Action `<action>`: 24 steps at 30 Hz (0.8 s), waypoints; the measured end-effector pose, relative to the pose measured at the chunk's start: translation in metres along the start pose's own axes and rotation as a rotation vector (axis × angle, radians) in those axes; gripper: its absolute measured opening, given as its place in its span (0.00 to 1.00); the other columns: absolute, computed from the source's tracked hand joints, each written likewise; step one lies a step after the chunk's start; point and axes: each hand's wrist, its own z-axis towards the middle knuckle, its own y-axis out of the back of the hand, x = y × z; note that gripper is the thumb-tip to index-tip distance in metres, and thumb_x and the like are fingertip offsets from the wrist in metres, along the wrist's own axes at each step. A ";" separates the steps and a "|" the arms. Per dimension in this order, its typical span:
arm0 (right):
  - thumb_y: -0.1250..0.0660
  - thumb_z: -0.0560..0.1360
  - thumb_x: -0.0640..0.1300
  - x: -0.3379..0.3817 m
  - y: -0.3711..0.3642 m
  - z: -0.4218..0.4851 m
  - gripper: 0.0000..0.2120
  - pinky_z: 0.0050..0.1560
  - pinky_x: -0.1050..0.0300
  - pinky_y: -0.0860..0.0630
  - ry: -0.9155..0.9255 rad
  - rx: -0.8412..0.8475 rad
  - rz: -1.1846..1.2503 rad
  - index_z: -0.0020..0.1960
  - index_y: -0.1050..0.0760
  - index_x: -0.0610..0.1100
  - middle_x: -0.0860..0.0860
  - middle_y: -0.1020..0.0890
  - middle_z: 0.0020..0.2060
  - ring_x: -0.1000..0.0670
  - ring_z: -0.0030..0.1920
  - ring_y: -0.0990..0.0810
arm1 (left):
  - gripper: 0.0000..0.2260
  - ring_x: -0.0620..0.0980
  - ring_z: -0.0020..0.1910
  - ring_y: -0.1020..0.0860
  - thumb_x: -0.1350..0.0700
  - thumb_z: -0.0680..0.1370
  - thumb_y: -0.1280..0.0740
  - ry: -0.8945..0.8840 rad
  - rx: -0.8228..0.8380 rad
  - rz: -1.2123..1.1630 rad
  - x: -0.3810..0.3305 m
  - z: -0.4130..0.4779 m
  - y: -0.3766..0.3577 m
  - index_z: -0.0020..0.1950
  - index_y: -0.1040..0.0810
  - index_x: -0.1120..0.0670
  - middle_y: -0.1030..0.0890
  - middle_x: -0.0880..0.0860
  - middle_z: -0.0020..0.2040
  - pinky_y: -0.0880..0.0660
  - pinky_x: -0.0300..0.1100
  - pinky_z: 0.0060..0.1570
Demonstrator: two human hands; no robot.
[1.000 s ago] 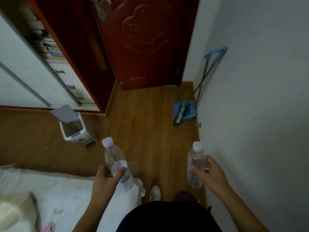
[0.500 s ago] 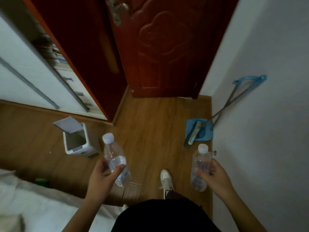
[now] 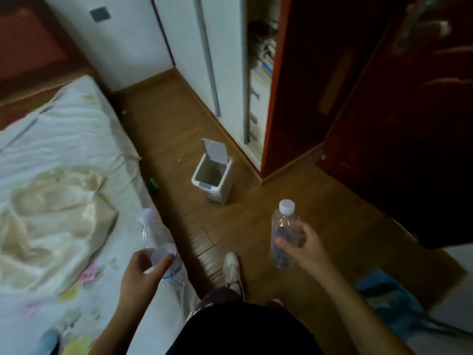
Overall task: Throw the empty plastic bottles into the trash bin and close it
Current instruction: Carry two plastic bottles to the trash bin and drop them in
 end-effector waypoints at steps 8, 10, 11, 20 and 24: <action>0.22 0.65 0.57 0.063 -0.031 0.117 0.27 0.58 0.49 0.23 -0.040 0.111 -0.113 0.58 0.32 0.61 0.65 0.27 0.49 0.57 0.54 0.25 | 0.16 0.50 0.51 0.19 0.44 0.72 0.23 0.136 -0.104 -0.074 -0.015 0.094 -0.006 0.52 0.21 0.51 0.17 0.49 0.49 0.25 0.48 0.49; 0.23 0.68 0.54 0.077 -0.037 0.147 0.27 0.61 0.46 0.24 -0.067 0.100 -0.133 0.61 0.31 0.59 0.61 0.27 0.53 0.54 0.58 0.26 | 0.16 0.50 0.50 0.19 0.44 0.72 0.23 0.144 -0.076 -0.071 -0.029 0.129 -0.013 0.53 0.21 0.52 0.17 0.49 0.49 0.25 0.47 0.47; 0.23 0.69 0.53 0.086 -0.041 0.161 0.26 0.62 0.45 0.24 -0.079 0.097 -0.145 0.63 0.31 0.58 0.60 0.26 0.54 0.53 0.60 0.27 | 0.17 0.50 0.50 0.19 0.44 0.72 0.23 0.148 -0.056 -0.067 -0.036 0.147 -0.017 0.53 0.21 0.52 0.17 0.50 0.49 0.25 0.47 0.46; 0.25 0.71 0.53 0.170 -0.090 0.293 0.28 0.57 0.48 0.23 -0.062 0.155 -0.203 0.67 0.32 0.57 0.58 0.27 0.59 0.52 0.62 0.27 | 0.19 0.44 0.42 0.21 0.46 0.73 0.24 0.054 0.161 0.053 -0.120 0.300 -0.048 0.54 0.26 0.54 0.21 0.48 0.47 0.29 0.33 0.37; 0.25 0.70 0.53 0.189 -0.114 0.360 0.30 0.61 0.46 0.23 -0.039 0.250 -0.230 0.68 0.33 0.58 0.58 0.26 0.62 0.53 0.63 0.26 | 0.28 0.47 0.52 0.18 0.43 0.71 0.24 0.074 0.181 0.014 -0.130 0.355 -0.066 0.65 0.29 0.50 0.19 0.48 0.58 0.22 0.36 0.46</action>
